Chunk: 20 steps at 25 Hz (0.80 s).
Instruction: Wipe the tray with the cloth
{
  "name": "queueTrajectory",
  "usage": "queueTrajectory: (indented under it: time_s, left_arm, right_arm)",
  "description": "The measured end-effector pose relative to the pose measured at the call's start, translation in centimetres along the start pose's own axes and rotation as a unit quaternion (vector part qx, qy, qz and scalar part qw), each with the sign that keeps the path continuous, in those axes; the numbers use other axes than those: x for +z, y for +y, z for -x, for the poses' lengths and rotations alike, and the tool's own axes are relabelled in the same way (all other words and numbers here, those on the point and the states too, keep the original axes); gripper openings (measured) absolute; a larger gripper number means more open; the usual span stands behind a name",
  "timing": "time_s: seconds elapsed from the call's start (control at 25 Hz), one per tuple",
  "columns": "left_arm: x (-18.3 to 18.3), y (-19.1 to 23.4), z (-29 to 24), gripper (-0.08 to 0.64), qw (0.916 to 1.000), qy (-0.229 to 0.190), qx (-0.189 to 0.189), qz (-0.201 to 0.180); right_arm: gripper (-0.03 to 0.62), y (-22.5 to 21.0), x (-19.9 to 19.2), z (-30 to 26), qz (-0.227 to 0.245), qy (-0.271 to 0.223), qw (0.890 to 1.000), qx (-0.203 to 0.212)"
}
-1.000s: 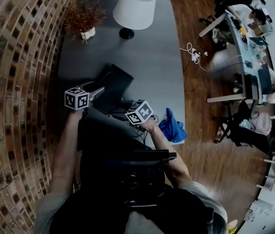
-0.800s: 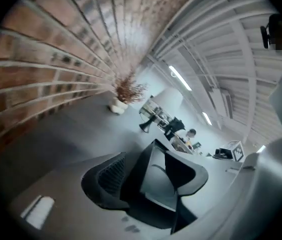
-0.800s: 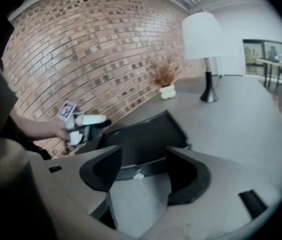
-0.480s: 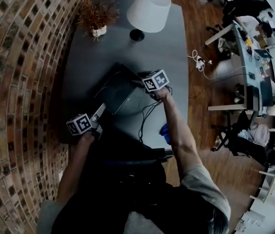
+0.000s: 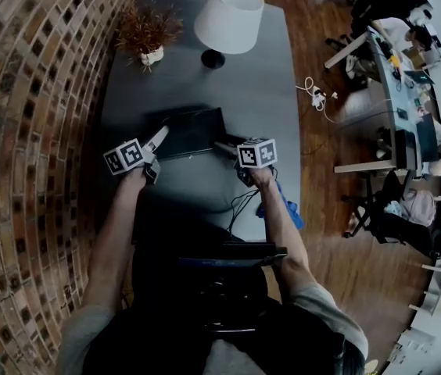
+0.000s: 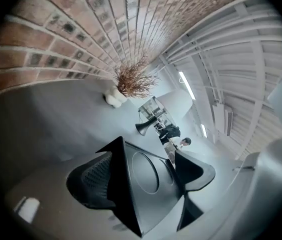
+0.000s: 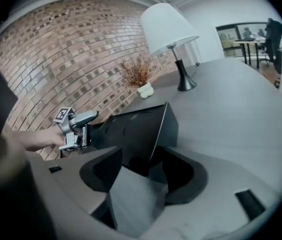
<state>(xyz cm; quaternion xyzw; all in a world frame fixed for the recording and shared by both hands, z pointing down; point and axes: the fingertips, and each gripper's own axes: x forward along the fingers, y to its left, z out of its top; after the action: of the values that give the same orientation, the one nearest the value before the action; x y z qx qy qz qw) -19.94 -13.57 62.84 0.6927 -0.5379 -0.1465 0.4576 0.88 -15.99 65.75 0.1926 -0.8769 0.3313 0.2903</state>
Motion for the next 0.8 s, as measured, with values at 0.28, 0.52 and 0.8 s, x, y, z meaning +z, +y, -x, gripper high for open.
queueTrajectory:
  time_s: [0.28,0.52,0.8]
  left_arm:
    - [0.4,-1.0,-1.9,0.332,0.9965,0.058,-0.033,-0.05]
    - [-2.5,-2.3,0.7,0.322,0.9937,0.075,-0.045,-0.071]
    - [-0.8,-1.8,-1.9,0.302,0.9955,0.062,-0.043,-0.058]
  right_arm:
    - [0.225,-0.5,-0.2,2.8,-0.052,-0.062,0.997,-0.011]
    - [0.239,-1.0,0.4,1.7,-0.02,-0.009,1.0,-0.003]
    - [0.249,-2.7,1.8,0.9,-0.031,-0.005,0.999,-0.032]
